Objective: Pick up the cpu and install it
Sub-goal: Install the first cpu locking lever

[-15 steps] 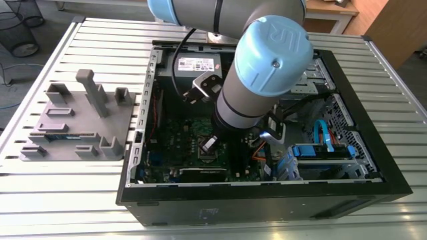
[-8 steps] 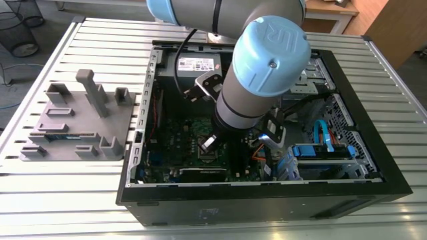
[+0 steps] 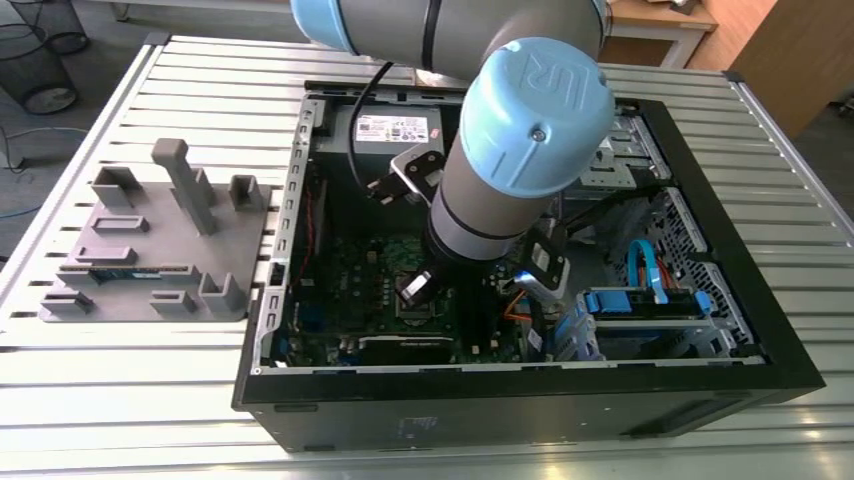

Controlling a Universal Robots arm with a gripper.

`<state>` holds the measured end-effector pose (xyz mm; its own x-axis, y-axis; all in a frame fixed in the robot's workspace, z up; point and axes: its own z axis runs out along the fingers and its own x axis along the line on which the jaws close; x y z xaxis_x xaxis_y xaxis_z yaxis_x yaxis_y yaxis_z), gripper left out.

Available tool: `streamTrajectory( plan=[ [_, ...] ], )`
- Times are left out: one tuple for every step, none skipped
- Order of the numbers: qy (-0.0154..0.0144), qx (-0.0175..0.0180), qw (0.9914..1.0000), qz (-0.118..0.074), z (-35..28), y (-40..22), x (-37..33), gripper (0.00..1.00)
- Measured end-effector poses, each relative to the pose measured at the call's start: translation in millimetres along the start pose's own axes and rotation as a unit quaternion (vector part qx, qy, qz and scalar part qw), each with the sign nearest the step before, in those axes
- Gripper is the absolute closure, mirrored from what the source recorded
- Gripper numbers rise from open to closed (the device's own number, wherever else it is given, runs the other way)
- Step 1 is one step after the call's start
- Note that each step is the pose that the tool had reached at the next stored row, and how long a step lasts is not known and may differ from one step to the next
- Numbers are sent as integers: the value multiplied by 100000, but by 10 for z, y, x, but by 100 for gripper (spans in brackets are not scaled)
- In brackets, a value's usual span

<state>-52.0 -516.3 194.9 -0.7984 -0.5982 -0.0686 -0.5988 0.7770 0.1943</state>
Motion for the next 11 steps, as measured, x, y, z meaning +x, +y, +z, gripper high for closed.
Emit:
streamTrajectory(
  plan=[
    [-117,55,99998,649,4,-1,0,89],
    [-227,91,99993,1186,8,-1,0,89],
    [-326,122,99985,1668,11,-2,0,89],
    [-415,150,99977,2092,14,-2,0,89],
    [-520,181,99965,2588,19,-3,1,89],
    [-655,234,99943,3312,25,-4,2,89],
    [-806,292,99913,4091,30,-5,3,89],
    [-951,343,99878,4828,35,-6,3,89],
    [-1067,388,99845,5445,37,-6,2,89],
    [-1126,412,99829,5722,37,-6,2,89],
    [-1134,415,99827,5755,37,-6,3,89]
  ],
)
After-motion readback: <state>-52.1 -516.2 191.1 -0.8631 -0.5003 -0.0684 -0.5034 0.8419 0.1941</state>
